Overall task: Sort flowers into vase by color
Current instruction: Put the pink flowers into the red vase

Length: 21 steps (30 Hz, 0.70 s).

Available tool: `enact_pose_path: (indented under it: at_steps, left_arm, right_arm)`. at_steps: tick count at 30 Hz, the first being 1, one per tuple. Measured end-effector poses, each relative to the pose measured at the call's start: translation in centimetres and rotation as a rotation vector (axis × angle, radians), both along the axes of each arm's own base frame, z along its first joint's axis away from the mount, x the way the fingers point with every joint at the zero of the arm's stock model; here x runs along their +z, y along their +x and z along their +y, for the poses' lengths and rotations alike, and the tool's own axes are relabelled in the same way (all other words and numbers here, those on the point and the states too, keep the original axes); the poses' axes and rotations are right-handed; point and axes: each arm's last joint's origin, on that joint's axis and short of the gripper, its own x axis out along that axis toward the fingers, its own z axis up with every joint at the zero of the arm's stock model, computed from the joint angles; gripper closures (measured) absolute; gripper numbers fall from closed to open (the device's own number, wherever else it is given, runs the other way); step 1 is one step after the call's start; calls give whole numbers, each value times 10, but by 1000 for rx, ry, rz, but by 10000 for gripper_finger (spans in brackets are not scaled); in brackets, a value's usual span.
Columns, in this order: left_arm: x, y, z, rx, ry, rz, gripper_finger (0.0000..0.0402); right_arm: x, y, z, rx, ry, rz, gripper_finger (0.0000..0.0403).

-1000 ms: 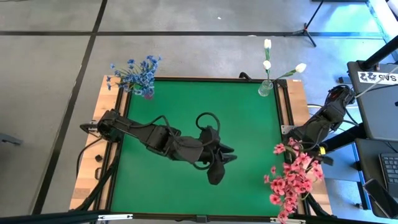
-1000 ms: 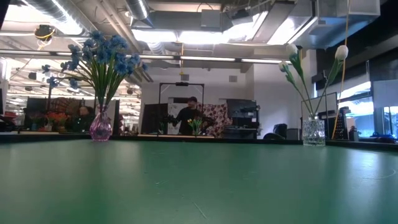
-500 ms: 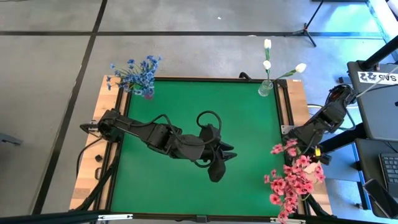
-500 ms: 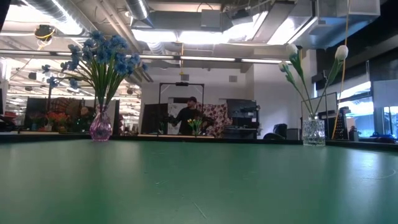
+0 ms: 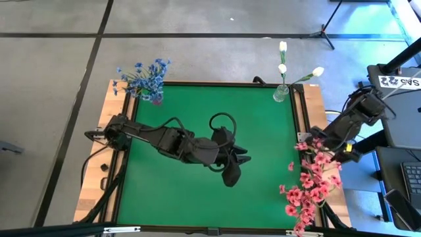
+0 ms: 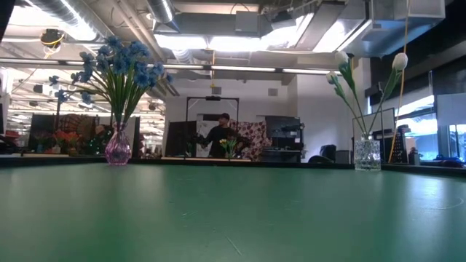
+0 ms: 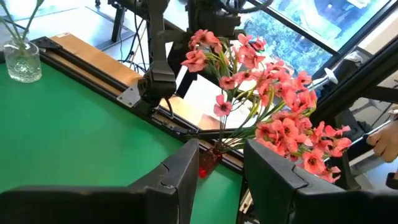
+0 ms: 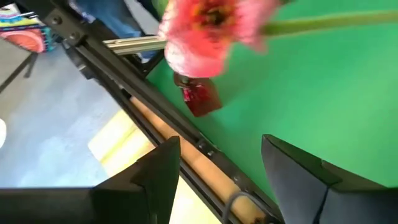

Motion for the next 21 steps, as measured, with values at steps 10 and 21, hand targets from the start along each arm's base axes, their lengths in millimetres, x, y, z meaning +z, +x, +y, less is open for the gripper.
enact_pose_path:
  at_steps: [10, 21]
  left_arm:
    - [0, 3, 10, 26, -5, -1, 278]
    - [0, 5, 18, 73, -12, -5, 278]
  right_arm:
    - [32, -17, -22, -131, -17, -110, 180]
    - [45, -15, -33, -362, -129, -324, 247]
